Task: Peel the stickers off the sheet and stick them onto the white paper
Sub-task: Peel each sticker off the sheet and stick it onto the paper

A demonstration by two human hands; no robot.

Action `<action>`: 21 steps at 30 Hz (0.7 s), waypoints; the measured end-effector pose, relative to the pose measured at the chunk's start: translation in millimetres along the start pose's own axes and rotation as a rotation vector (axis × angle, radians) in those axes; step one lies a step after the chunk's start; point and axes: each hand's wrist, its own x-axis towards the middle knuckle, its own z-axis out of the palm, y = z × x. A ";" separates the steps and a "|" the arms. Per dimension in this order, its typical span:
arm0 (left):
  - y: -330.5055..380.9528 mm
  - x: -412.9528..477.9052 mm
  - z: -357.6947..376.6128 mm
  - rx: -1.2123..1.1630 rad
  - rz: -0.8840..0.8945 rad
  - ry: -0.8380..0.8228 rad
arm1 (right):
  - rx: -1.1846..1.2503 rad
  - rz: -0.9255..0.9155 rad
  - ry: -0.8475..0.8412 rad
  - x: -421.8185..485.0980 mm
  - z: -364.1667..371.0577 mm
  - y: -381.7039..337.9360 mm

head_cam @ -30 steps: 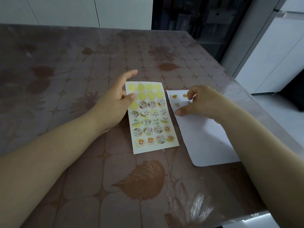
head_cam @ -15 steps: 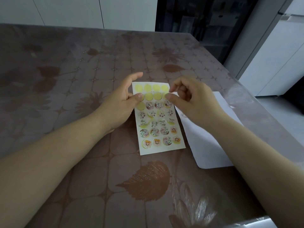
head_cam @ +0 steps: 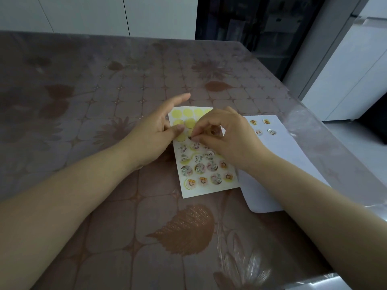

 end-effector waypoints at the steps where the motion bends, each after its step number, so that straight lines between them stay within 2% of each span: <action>1: -0.2 0.1 -0.3 0.003 0.000 0.002 | 0.034 0.033 -0.007 -0.3 -1.3 -1.2; 5: 2.2 1.0 -0.6 0.035 0.017 0.010 | 0.241 0.165 0.033 1.5 -9.6 -6.3; 8: 0.7 0.7 -0.5 0.056 0.020 0.027 | 0.271 0.297 0.093 6.6 -32.4 0.3; 14: -4.5 3.3 -0.2 0.020 -0.002 0.043 | 0.016 0.594 -0.265 -4.1 -84.0 27.6; 21: -6.6 4.7 -0.9 0.018 0.005 0.032 | -0.100 0.745 -0.360 -2.5 -80.0 50.0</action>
